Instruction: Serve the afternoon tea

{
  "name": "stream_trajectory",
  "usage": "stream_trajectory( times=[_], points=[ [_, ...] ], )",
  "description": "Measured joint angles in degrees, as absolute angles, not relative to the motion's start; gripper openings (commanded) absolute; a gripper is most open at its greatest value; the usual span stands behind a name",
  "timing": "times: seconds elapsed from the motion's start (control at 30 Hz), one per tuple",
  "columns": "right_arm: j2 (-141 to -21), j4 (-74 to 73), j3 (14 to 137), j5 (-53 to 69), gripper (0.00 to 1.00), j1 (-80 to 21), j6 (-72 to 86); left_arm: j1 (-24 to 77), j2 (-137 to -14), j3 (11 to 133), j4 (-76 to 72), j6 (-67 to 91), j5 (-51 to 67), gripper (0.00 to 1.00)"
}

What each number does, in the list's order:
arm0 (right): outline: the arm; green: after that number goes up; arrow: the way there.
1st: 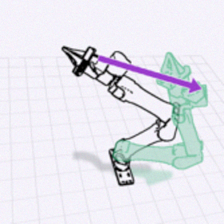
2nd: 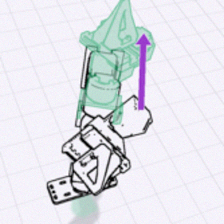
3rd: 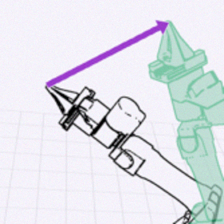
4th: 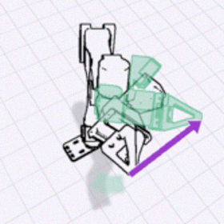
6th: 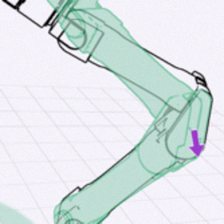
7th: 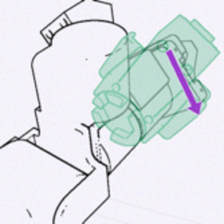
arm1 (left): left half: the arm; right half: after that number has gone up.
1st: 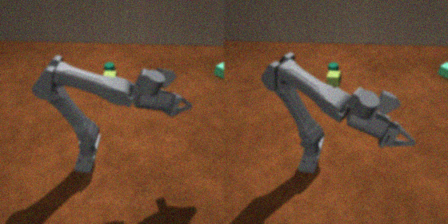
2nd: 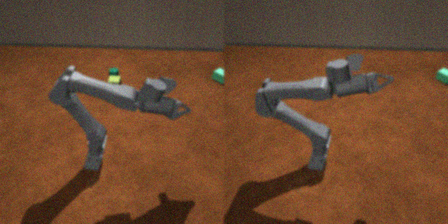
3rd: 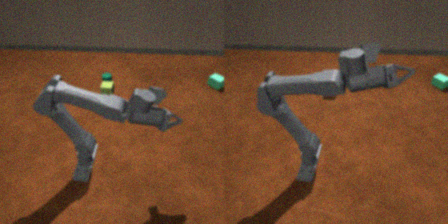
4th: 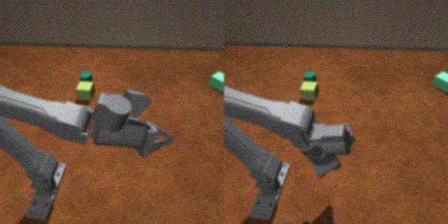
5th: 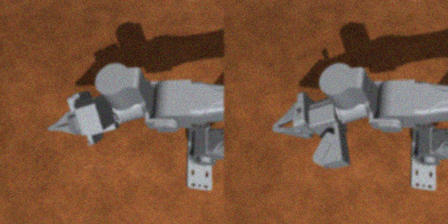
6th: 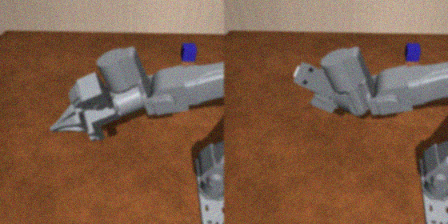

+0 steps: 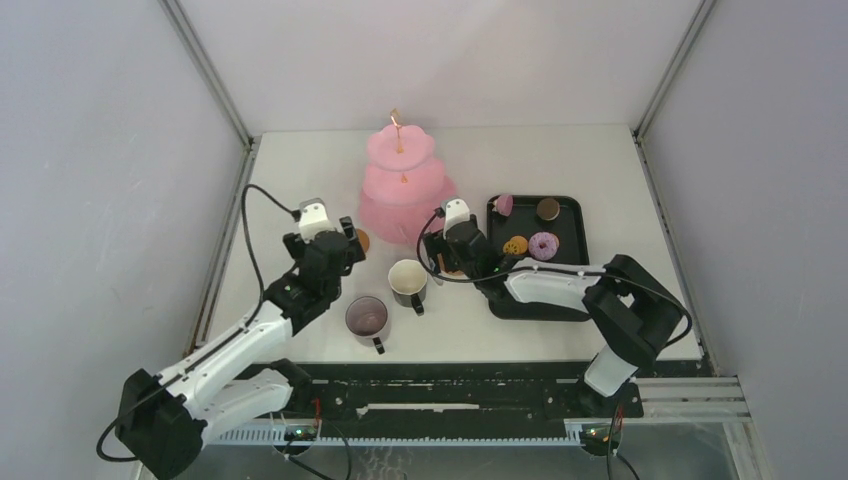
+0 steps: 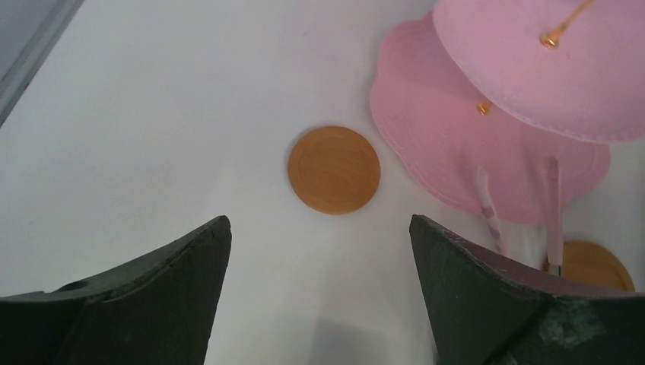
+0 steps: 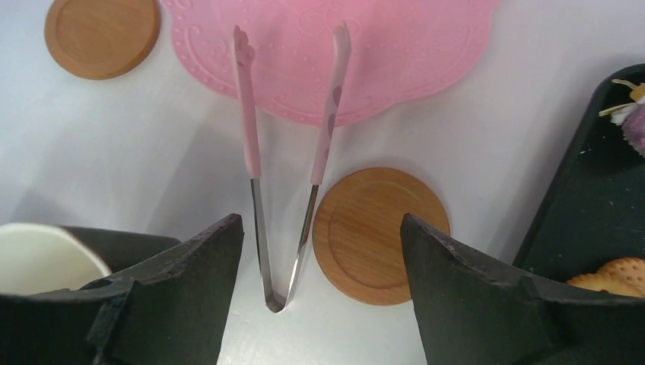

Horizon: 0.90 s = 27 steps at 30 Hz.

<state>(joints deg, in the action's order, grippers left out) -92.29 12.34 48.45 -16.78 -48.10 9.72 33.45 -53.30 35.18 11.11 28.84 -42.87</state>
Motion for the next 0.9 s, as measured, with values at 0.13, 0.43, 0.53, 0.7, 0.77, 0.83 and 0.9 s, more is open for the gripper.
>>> stream_trajectory(
  times=[0.13, 0.43, 0.53, 0.7, 0.77, 0.83, 0.9],
  points=[
    [-94.96, 12.27, 49.47, -16.88, 0.82, -48.1, 9.72, 35.94, -56.66, 36.58, 10.22, 25.58, -40.51, 0.9],
    [-95.61, 12.16, 49.47, -18.81, 0.83, -47.88, 10.22, 39.64, -63.83, 40.36, 9.04, 18.17, -30.09, 0.85],
    [-95.61, 12.12, 49.47, -19.18, 0.83, -47.37, 10.44, 40.47, -64.14, 41.01, 9.72, 16.82, -26.65, 0.83],
    [-95.61, 11.84, 49.47, -19.42, 0.83, -46.94, 10.63, 40.99, -63.75, 41.6, 11.79, 15.86, -21.82, 0.82],
    [-95.61, 11.73, 49.47, -19.42, 0.83, -46.89, 10.66, 41.19, -63.31, 41.71, 13.15, 15.55, -20.23, 0.81],
    [-95.61, 11.68, 49.47, -19.44, 0.83, -46.89, 10.76, 41.41, -63.07, 41.95, 14.72, 15.31, -18.7, 0.8],
    [-95.61, 11.64, 49.47, -19.44, 0.83, -46.89, 10.81, 41.65, -63.13, 42.54, 16.47, 14.96, -17.34, 0.78]
  ],
)
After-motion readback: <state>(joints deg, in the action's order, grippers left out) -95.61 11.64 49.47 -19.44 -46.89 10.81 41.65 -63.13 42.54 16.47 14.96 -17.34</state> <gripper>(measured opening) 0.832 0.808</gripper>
